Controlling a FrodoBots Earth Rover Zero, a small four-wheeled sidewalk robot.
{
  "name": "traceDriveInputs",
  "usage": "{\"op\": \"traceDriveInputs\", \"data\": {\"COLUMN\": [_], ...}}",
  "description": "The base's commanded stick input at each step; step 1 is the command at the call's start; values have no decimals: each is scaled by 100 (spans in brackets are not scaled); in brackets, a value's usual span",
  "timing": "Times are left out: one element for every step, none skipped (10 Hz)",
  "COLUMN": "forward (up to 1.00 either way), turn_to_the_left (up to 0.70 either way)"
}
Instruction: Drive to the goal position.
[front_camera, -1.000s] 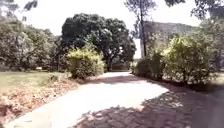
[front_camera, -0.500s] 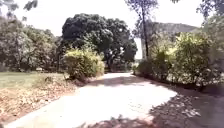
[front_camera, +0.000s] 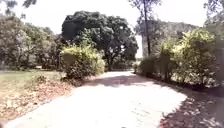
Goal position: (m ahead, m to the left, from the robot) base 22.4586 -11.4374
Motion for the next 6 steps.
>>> {"op": "traceDriveInputs", "data": {"forward": [70,70,70,70,70,70], "turn_to_the_left": [0,0,0,0,0,0]}}
